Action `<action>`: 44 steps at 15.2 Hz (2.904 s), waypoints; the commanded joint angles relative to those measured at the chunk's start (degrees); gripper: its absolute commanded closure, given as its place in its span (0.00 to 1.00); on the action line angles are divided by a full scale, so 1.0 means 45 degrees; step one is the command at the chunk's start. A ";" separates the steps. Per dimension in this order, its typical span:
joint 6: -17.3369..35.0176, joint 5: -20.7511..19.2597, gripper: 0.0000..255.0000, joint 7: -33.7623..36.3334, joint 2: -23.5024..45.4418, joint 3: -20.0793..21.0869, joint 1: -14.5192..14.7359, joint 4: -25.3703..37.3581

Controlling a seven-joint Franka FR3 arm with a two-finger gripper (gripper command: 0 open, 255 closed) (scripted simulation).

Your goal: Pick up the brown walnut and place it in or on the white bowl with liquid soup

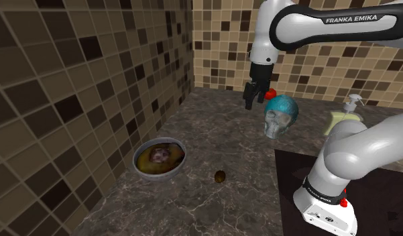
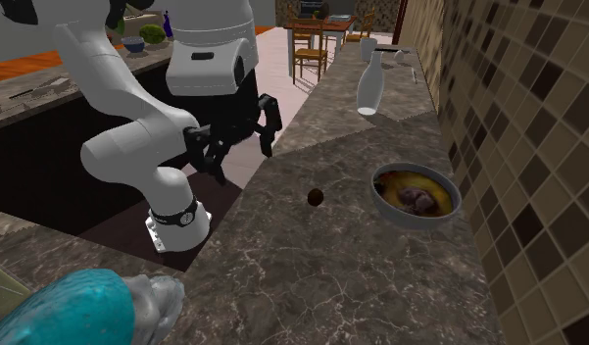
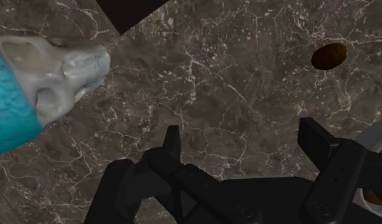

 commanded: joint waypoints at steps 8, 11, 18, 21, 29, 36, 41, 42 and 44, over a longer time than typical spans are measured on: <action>0.2057 0.0956 0.00 0.1359 0.0981 0.1762 0.0782 -0.1136; 0.3006 0.1312 0.00 0.1950 0.1694 0.2538 0.1102 -0.1396; 0.5310 0.1777 0.00 0.3428 0.4015 0.4394 0.1639 -0.1443; 0.6295 0.1690 0.00 0.4173 0.5271 0.5196 0.1744 -0.1225; 0.7841 0.1530 0.00 0.4576 0.6415 0.5702 0.1741 -0.1673; 0.8170 0.1493 0.00 0.4621 0.6622 0.5765 0.1729 -0.1802; 0.8168 0.1493 1.00 0.4621 0.6622 0.5765 0.1729 -0.1801; 0.8168 0.1493 1.00 0.4621 0.6622 0.5765 0.1729 -0.1801; 0.8168 0.1493 1.00 0.4621 0.6622 0.5765 0.1729 -0.1801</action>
